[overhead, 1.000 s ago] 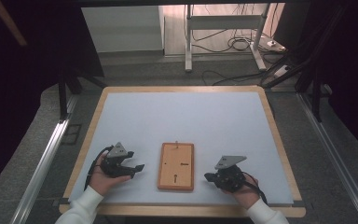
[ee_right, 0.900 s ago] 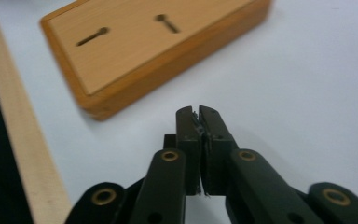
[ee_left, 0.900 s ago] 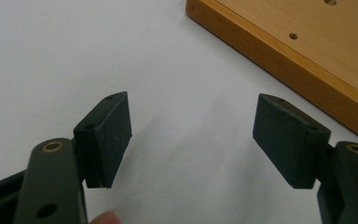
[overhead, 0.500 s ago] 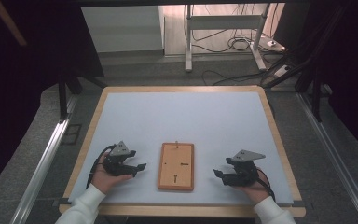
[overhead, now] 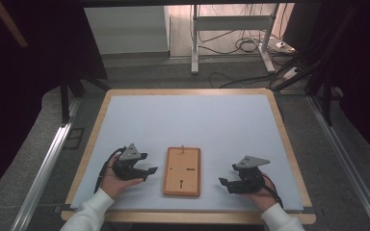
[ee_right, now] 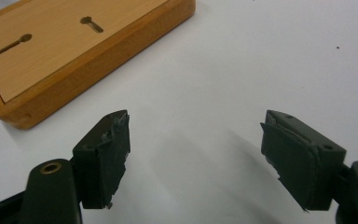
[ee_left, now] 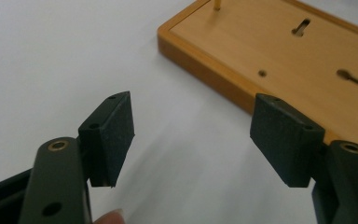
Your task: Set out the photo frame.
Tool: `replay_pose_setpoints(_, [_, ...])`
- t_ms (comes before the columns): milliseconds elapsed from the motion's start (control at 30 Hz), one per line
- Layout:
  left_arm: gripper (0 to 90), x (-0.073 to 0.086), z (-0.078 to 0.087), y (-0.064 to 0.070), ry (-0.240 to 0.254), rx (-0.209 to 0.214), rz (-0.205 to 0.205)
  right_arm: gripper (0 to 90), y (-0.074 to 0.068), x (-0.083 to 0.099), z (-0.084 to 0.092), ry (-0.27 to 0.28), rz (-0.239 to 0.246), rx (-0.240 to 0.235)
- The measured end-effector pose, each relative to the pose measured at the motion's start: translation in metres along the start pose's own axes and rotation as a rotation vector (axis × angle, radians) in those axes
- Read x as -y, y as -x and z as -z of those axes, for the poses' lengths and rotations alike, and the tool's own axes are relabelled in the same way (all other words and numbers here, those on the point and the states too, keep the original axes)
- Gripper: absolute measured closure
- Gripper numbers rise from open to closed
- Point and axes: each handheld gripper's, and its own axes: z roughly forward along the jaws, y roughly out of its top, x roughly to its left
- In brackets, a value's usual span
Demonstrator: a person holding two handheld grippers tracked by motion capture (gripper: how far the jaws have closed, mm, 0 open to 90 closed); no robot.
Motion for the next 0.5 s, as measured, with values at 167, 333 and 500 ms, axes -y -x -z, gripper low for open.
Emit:
replay_pose_setpoints(167, [26.8, -0.014, -0.011, 0.003, -0.008, 0.015, -0.014, 23.9, -0.001, 0.0, 0.0, 0.002, -0.002, -0.001])
replay_pose_setpoints(333, [25.6, -0.03, -0.021, 0.01, 0.02, 0.026, -0.047, 23.9, -0.003, -0.001, 0.001, 0.015, -0.005, -0.001])
replay_pose_setpoints(500, [25.5, -0.048, -0.039, 0.018, 0.01, 0.069, -0.092, 23.9, -0.005, -0.001, 0.002, 0.015, 0.0, -0.006])
